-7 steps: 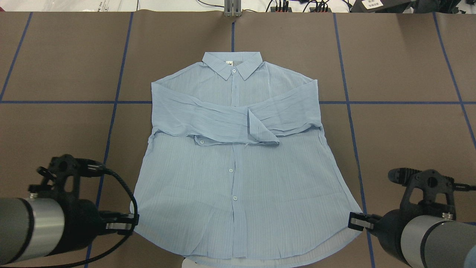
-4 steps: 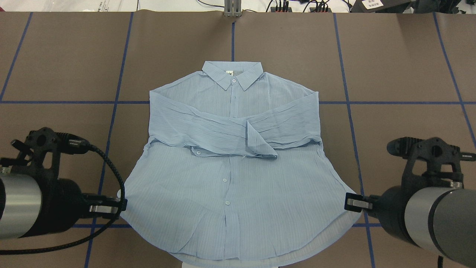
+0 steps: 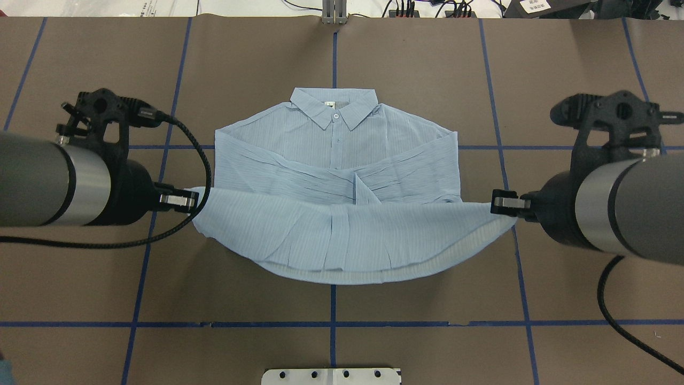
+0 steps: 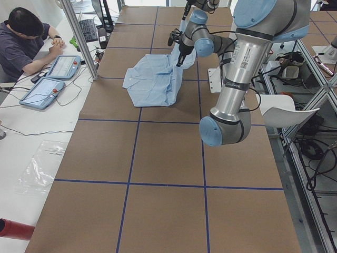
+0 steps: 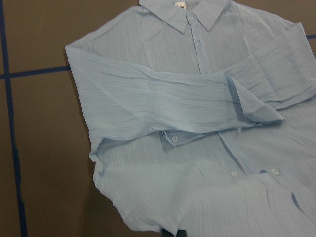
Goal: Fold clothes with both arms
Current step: 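Lift the hem with both grippers and fold it toward the collar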
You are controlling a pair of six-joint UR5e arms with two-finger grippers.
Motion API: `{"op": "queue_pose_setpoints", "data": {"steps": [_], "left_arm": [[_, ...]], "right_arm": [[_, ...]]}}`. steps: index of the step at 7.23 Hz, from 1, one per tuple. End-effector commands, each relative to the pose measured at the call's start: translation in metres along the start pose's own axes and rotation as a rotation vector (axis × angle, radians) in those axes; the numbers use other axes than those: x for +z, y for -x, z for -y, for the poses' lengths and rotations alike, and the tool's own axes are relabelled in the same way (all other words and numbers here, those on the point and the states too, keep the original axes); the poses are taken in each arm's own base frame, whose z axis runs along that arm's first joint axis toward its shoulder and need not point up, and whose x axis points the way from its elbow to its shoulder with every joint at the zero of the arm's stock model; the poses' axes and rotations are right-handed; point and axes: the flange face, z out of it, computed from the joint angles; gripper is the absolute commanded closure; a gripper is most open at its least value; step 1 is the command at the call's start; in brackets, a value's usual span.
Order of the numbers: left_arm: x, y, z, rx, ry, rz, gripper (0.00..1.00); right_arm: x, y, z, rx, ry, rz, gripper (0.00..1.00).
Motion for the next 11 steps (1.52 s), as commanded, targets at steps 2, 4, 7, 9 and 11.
{"op": "queue_pose_setpoints", "data": {"steps": [2,4,7,9,11], "left_arm": [[0.022,0.01,0.073,-0.015,-0.077,0.075,1.0],[0.093,0.017,0.102,-0.013,-0.129,0.104,1.0],[0.194,0.042,0.131,-0.017,-0.174,0.165,1.0],[0.256,0.074,0.131,-0.017,-0.185,0.204,1.0],[0.276,0.084,0.127,-0.016,-0.177,0.209,1.0]], "right_arm": [[0.049,0.026,0.097,0.038,-0.109,0.032,1.0],[0.116,0.039,0.14,0.022,-0.136,0.011,1.0],[0.211,0.037,0.166,0.034,-0.123,-0.053,1.0],[0.26,0.027,0.159,0.028,-0.09,-0.101,1.0],[0.303,0.028,0.139,0.009,-0.059,-0.117,1.0]]}}
